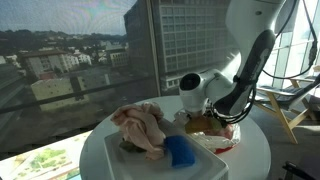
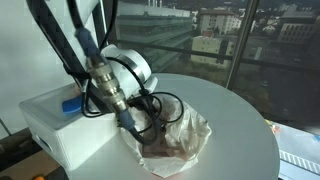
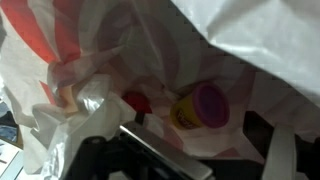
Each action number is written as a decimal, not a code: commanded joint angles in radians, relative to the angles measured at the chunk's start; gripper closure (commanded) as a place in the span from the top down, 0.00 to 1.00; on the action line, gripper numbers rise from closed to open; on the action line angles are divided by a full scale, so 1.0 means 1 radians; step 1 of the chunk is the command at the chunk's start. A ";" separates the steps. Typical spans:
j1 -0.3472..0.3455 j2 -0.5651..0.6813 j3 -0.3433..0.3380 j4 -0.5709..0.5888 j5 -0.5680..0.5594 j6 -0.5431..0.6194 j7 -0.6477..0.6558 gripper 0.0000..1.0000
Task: Remove the objects in the plastic bag
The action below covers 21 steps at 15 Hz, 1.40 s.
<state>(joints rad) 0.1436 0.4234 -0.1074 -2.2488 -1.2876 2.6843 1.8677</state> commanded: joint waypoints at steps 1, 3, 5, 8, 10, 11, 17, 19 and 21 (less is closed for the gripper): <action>0.016 0.026 -0.019 0.060 -0.054 -0.013 0.101 1.00; 0.006 0.009 -0.003 0.024 -0.024 -0.007 0.052 1.00; 0.005 0.013 -0.003 0.020 -0.024 -0.007 0.052 1.00; -0.025 0.010 0.005 0.010 0.022 0.039 0.018 1.00; -0.038 0.007 0.003 0.011 0.047 0.065 0.036 1.00; -0.038 0.009 0.000 0.017 0.064 0.051 0.047 1.00; -0.067 0.043 -0.011 0.055 0.161 0.047 0.102 1.00; -0.045 0.055 -0.032 0.082 0.104 0.038 0.177 1.00; -0.028 0.073 -0.046 0.110 0.036 0.049 0.246 1.00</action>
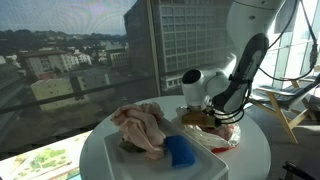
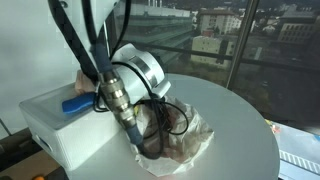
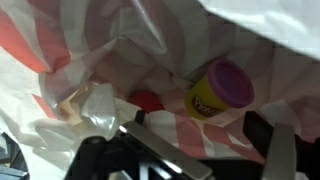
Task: Remove the objects in the plastic bag
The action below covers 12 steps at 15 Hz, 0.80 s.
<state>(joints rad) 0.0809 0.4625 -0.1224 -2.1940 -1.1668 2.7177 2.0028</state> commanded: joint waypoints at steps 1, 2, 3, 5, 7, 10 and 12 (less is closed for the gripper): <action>0.040 0.046 -0.032 0.070 -0.111 0.013 0.143 1.00; 0.044 0.059 -0.033 0.083 -0.129 0.007 0.175 1.00; 0.042 0.073 -0.030 0.093 -0.134 0.004 0.194 1.00; 0.044 0.109 -0.036 0.120 -0.161 0.005 0.246 1.00; 0.036 0.141 -0.037 0.138 -0.159 0.002 0.280 1.00; 0.039 0.178 -0.052 0.162 -0.163 -0.005 0.334 1.00; 0.041 0.192 -0.061 0.171 -0.168 -0.007 0.362 1.00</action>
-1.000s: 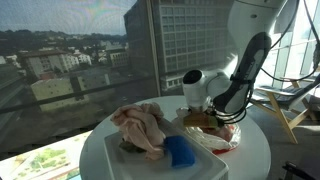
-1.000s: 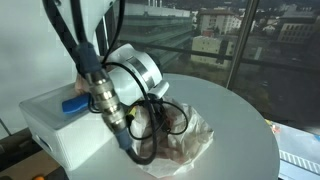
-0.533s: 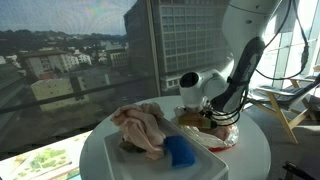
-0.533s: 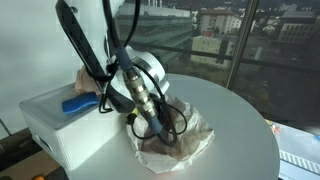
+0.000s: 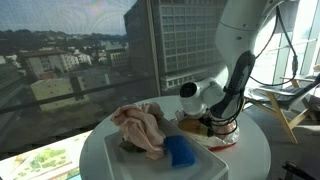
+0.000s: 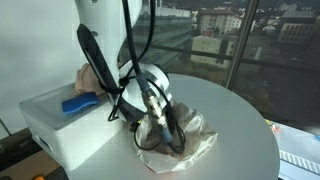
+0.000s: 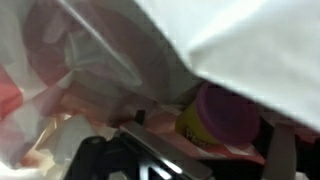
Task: Remove the objects in the plastic bag
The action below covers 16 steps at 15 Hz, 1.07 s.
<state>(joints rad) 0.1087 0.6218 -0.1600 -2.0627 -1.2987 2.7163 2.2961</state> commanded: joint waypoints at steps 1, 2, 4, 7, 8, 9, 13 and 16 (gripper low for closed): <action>0.016 0.036 -0.028 0.043 -0.043 -0.008 0.080 0.75; 0.020 0.035 -0.029 0.042 -0.046 -0.017 0.083 0.74; 0.026 0.026 -0.017 0.036 -0.034 -0.037 0.050 0.58; 0.025 0.009 0.036 0.018 0.044 -0.081 -0.102 0.34; 0.022 -0.002 0.065 0.006 0.075 -0.092 -0.187 0.28; 0.022 -0.007 0.095 0.004 0.125 -0.134 -0.273 0.21; 0.049 -0.031 0.185 0.012 0.248 -0.325 -0.511 0.19; 0.077 -0.023 0.209 0.031 0.292 -0.451 -0.659 0.75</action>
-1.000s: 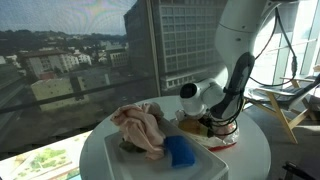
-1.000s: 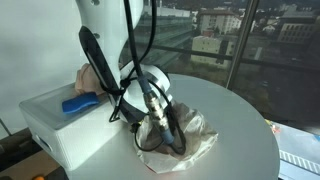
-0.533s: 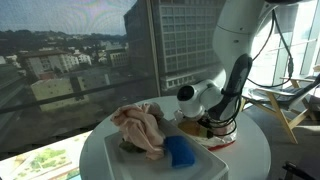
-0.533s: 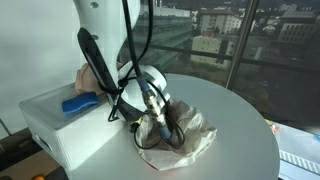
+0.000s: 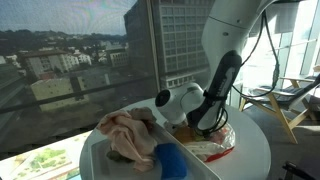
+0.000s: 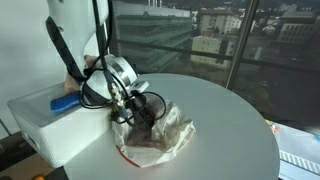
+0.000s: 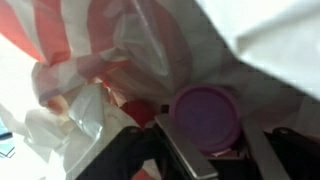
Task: Remove the objects in the plastic bag
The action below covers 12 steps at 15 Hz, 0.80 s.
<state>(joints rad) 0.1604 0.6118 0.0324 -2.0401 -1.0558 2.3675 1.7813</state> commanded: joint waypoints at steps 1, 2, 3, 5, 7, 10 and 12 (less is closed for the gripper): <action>0.039 -0.012 0.013 0.014 0.041 -0.131 -0.163 0.82; 0.049 -0.012 0.007 0.011 0.022 -0.140 -0.167 0.92; 0.055 -0.011 0.003 0.009 0.012 -0.152 -0.174 0.99; 0.050 -0.010 0.003 0.001 0.003 -0.143 -0.189 0.60; 0.044 -0.012 0.000 -0.004 0.002 -0.130 -0.195 0.51; 0.046 -0.025 -0.004 -0.016 -0.001 -0.128 -0.192 0.27; 0.052 -0.047 0.001 -0.035 -0.002 -0.140 -0.206 0.19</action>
<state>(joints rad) 0.2027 0.6118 0.0359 -2.0389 -1.0421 2.2396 1.5996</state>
